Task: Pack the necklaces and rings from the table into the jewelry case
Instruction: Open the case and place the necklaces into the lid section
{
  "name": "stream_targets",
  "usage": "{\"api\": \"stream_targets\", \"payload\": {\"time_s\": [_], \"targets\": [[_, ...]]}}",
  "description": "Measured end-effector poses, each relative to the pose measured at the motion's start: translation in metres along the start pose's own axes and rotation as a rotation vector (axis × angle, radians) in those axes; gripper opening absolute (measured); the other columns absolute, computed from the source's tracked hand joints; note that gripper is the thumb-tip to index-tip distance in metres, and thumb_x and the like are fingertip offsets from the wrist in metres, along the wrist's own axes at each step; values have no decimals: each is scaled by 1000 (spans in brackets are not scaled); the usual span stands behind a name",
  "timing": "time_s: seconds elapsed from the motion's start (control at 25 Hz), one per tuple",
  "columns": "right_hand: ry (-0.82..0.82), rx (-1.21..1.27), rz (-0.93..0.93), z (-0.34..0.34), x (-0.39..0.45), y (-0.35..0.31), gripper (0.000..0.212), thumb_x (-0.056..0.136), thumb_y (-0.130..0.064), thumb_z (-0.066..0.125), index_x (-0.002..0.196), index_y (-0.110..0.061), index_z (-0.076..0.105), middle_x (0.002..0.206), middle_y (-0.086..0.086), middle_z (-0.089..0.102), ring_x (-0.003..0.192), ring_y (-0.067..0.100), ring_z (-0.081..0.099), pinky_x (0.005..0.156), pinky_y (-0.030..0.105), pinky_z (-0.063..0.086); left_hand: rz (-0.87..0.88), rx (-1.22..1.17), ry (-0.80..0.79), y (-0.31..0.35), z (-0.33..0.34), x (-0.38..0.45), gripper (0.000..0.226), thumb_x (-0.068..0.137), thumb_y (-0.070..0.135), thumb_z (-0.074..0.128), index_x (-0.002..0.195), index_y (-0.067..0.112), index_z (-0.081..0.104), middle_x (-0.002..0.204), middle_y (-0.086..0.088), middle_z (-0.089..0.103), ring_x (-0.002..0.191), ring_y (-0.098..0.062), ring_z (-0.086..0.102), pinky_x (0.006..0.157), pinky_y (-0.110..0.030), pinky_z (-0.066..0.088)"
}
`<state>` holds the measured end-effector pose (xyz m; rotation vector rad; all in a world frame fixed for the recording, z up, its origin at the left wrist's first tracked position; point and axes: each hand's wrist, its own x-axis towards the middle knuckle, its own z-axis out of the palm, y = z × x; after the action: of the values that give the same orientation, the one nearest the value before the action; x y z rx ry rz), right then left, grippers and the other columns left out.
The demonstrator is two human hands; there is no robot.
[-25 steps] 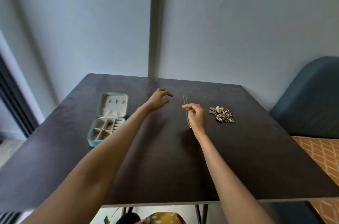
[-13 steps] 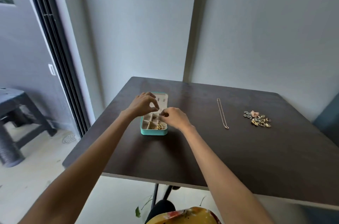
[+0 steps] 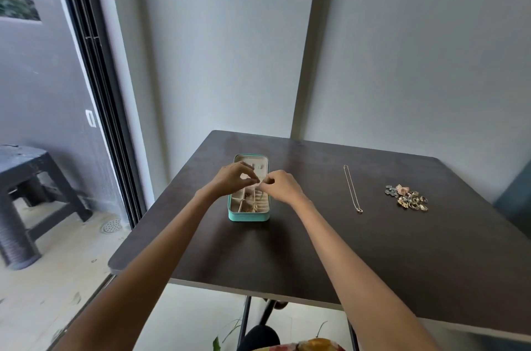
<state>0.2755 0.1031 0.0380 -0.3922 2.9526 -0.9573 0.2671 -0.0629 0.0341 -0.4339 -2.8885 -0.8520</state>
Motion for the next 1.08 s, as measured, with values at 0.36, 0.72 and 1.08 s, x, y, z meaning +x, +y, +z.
{"api": "stream_targets", "payload": {"time_s": [0.36, 0.72, 1.08], "targets": [[107, 829, -53, -80, 2, -17, 17, 92, -18, 54, 76, -13, 55, 61, 1, 53, 59, 10, 51, 62, 23, 44, 127, -815, -1, 59, -30, 15, 23, 95, 18, 53, 108, 6, 66, 70, -6, 61, 64, -10, 61, 65, -17, 50], [213, 763, -111, -123, -13, 15, 11, 89, -8, 60, 99, -9, 65, 69, 2, 58, 60, 10, 55, 61, 17, 52, 132, -864, 357, 110, -26, 49, 15, 91, 19, 60, 100, 15, 72, 65, 0, 56, 45, -8, 45, 51, -22, 42], [260, 730, -6, -107, -28, 59, 13, 89, -18, 62, 87, -7, 67, 61, 4, 58, 45, 11, 54, 47, 24, 51, 87, -799, 312, 122, 26, 57, 16, 90, 26, 61, 97, 17, 72, 61, 2, 55, 43, -7, 39, 41, -18, 34]]}}
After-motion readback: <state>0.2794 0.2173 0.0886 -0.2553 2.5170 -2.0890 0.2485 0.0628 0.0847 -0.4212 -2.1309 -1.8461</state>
